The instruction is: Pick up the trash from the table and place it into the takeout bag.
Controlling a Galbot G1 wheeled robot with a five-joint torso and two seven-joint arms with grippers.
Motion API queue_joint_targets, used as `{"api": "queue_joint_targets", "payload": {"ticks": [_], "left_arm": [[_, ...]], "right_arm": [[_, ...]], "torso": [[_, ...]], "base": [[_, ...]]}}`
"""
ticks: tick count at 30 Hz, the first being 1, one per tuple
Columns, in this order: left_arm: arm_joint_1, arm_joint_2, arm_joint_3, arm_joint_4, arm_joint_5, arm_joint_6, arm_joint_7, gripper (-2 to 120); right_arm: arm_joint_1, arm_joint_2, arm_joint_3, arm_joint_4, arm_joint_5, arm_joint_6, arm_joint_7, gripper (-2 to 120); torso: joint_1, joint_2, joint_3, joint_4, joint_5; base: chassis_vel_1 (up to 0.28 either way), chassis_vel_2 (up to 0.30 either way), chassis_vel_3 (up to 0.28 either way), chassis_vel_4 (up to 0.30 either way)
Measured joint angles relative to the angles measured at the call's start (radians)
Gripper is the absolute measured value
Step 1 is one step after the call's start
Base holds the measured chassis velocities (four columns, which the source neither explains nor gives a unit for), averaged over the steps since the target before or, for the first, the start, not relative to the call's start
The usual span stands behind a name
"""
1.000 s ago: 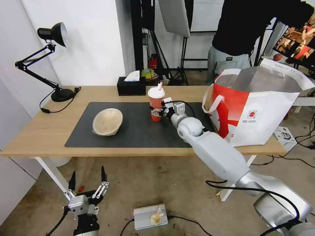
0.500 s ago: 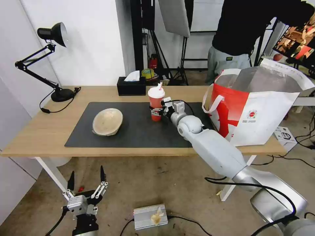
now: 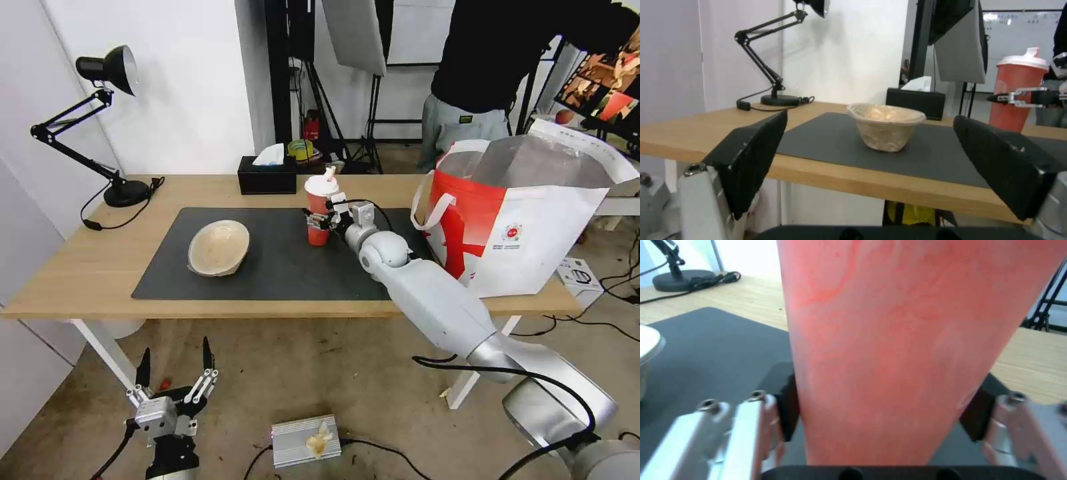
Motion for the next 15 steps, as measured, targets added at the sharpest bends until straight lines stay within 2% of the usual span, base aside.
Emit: {"api": "queue_joint_targets", "payload": {"ticks": [2, 3, 7, 8, 11, 12, 14, 15], "left_arm": [[-0.002, 0.001, 0.001, 0.003, -0.001, 0.0, 0.0, 100], [-0.002, 0.001, 0.001, 0.003, -0.001, 0.0, 0.0, 100], [-0.003, 0.003, 0.003, 0.004, -0.001, 0.0, 0.0, 100], [-0.003, 0.003, 0.003, 0.004, -0.001, 0.0, 0.0, 100], [-0.001, 0.006, 0.004, 0.0, -0.001, 0.001, 0.0, 100], [0.002, 0.008, 0.004, -0.006, 0.0, 0.002, 0.0, 100], [0.003, 0.008, 0.005, -0.007, 0.0, 0.002, 0.0, 100], [0.007, 0.009, 0.005, -0.012, 0.001, 0.002, 0.0, 100]], "right_arm": [[-0.006, -0.013, 0.006, 0.019, 0.003, 0.001, 0.001, 51], [-0.006, -0.013, 0.006, 0.019, 0.003, 0.001, 0.001, 51], [-0.019, -0.053, 0.023, 0.105, 0.03, 0.002, 0.015, 33], [-0.019, -0.053, 0.023, 0.105, 0.03, 0.002, 0.015, 33], [-0.023, -0.083, 0.033, 0.17, 0.05, -0.003, 0.025, 24], [-0.027, -0.104, 0.043, 0.223, 0.065, -0.01, 0.034, 17], [-0.029, -0.113, 0.048, 0.243, 0.072, -0.015, 0.038, 15], [-0.032, -0.13, 0.059, 0.285, 0.086, -0.023, 0.045, 11]], "torso": [[0.0, 0.0, 0.0, 0.0, 0.0001], [0.0, 0.0, 0.0, 0.0, 0.0001], [0.0, 0.0, 0.0, -0.0001, 0.0], [0.0, 0.0, 0.0, -0.0001, 0.0], [0.0, 0.0, 0.0, -0.0001, 0.0], [0.0, 0.0, 0.0, -0.0001, 0.0001], [0.0, 0.0, 0.0, 0.0, 0.0001], [0.0, 0.0, 0.0, 0.0, 0.0002]], "base": [[0.0, 0.0, 0.0, 0.0], [0.0, 0.0, 0.0, 0.0], [0.0, 0.0, 0.0, 0.0], [0.0, 0.0, 0.0, 0.0], [0.0, 0.0, 0.0, 0.0], [0.0, 0.0, 0.0, 0.0], [0.0, 0.0, 0.0, 0.0], [0.0, 0.0, 0.0, 0.0]]}}
